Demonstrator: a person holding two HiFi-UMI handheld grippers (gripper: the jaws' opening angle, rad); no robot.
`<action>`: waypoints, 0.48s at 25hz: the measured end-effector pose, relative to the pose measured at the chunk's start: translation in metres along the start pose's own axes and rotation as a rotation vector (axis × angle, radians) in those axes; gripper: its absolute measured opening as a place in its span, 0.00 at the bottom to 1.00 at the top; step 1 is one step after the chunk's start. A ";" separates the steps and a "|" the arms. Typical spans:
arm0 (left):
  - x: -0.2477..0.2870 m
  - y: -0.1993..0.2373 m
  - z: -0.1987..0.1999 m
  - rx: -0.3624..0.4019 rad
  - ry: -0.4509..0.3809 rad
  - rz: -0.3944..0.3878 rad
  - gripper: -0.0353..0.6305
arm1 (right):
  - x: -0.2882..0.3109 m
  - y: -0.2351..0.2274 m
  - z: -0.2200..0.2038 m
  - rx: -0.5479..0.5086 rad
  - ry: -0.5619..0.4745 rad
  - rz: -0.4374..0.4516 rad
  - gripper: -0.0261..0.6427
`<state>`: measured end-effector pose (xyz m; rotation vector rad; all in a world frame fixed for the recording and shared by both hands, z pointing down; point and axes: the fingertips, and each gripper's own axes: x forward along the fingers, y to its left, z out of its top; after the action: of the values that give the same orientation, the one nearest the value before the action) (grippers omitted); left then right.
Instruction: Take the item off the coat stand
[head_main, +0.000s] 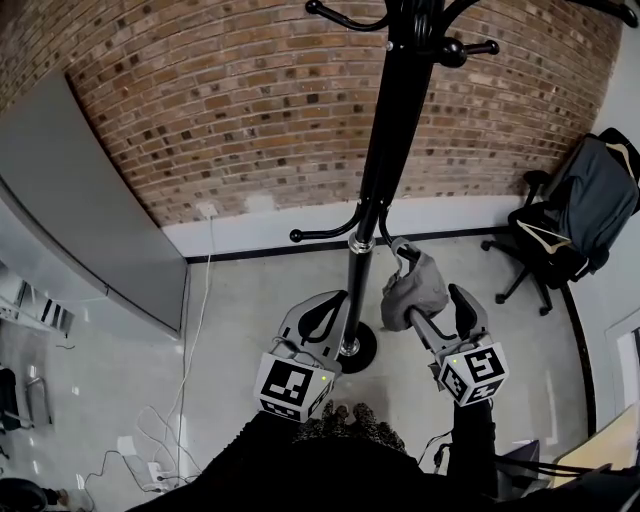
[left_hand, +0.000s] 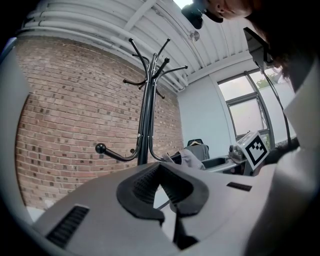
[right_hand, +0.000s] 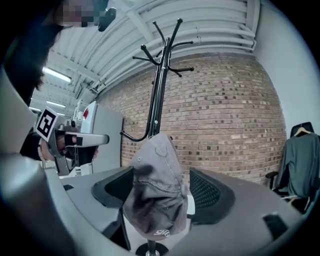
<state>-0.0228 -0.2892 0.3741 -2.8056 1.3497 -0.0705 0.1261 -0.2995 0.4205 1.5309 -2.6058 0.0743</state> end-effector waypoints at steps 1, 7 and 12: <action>0.000 0.001 0.000 -0.001 0.000 0.000 0.05 | 0.003 0.000 -0.003 0.003 0.009 0.010 0.54; 0.000 0.004 -0.003 -0.003 0.004 -0.001 0.05 | 0.020 0.000 -0.012 -0.005 0.040 0.085 0.53; -0.002 0.005 -0.005 -0.003 0.011 -0.002 0.05 | 0.026 0.001 -0.015 0.002 0.060 0.106 0.53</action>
<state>-0.0279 -0.2911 0.3785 -2.8132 1.3510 -0.0835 0.1138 -0.3204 0.4392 1.3682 -2.6389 0.1304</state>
